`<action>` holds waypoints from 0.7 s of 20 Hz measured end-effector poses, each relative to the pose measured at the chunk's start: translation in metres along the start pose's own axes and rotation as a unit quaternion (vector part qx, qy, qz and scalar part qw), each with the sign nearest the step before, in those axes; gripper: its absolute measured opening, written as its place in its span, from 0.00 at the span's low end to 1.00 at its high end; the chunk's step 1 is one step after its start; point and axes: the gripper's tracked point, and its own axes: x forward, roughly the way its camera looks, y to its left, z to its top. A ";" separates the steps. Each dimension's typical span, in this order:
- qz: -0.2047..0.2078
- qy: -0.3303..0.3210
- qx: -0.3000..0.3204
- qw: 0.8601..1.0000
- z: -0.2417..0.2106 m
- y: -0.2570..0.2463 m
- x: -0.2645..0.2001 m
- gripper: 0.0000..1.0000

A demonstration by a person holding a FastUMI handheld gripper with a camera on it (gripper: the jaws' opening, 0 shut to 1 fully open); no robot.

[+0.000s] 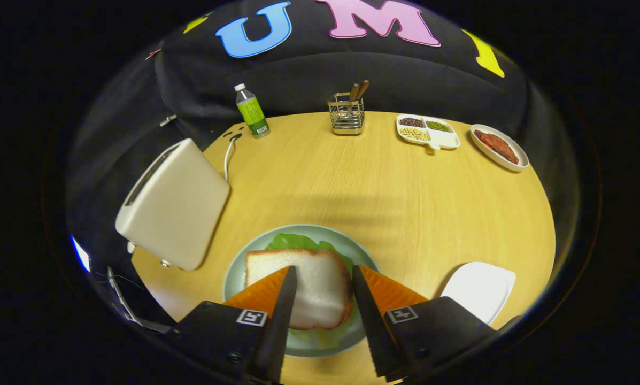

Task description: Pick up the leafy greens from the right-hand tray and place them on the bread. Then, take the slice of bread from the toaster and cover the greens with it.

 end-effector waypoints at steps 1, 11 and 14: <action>-0.011 -0.003 -0.012 1.000 -0.001 -0.006 0.001 0.76; -0.076 -0.189 -0.023 0.979 0.089 -0.063 -0.106 1.00; -0.096 -0.257 -0.027 0.961 0.126 -0.079 -0.160 0.99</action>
